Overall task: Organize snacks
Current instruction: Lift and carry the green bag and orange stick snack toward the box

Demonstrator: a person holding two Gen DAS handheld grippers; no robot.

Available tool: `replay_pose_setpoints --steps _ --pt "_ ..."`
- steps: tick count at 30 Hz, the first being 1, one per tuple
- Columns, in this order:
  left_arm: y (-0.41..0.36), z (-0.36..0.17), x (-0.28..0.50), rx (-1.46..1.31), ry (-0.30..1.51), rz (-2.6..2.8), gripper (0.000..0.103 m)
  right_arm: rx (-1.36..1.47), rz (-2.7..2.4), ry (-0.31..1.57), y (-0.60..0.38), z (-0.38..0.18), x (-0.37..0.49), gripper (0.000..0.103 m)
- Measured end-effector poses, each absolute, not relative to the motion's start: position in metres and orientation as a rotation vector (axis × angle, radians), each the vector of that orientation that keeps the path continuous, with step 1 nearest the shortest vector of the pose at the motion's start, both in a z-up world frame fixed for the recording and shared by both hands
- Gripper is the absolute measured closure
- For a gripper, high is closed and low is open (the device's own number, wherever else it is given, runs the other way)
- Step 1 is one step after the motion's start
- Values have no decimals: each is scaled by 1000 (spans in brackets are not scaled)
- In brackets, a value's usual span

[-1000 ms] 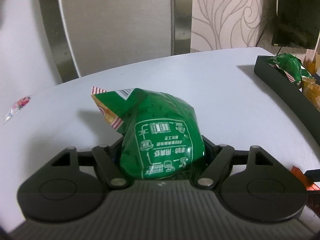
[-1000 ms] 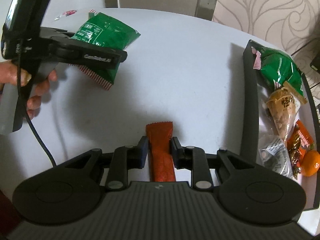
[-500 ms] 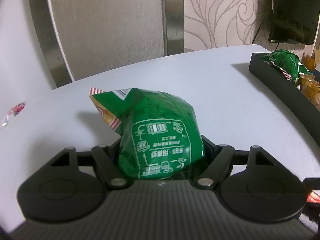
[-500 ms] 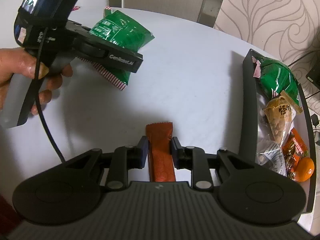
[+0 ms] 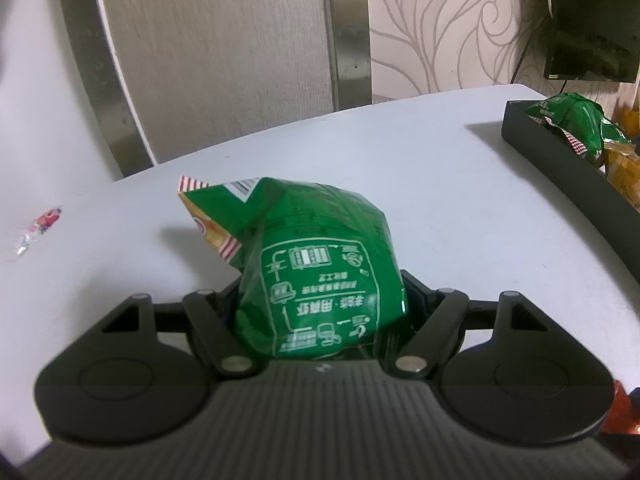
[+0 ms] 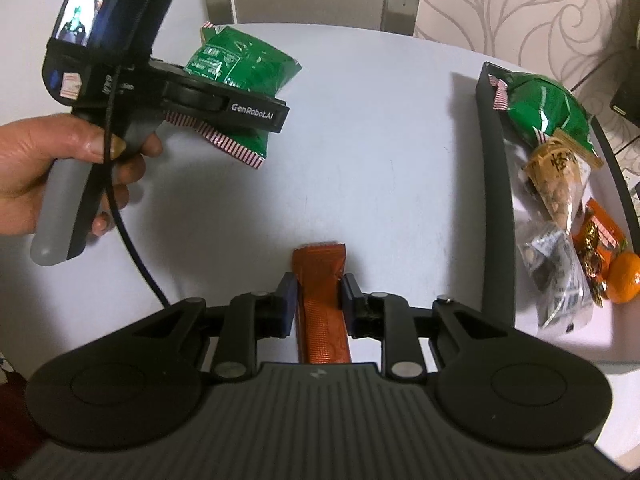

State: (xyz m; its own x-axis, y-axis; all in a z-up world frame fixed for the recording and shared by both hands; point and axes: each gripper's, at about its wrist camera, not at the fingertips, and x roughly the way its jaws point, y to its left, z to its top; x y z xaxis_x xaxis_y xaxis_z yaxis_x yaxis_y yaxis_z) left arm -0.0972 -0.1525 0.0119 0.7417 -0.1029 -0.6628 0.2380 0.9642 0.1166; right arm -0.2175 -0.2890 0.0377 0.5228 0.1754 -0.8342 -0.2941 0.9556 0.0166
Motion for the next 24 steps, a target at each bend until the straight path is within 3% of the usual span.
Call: replay_pose_setpoints --steps 16,24 --pt "-145 19 -127 189 671 -199 39 -29 270 928 -311 57 -238 76" --pt "-137 34 -143 191 638 -191 39 -60 281 928 -311 49 -234 76"
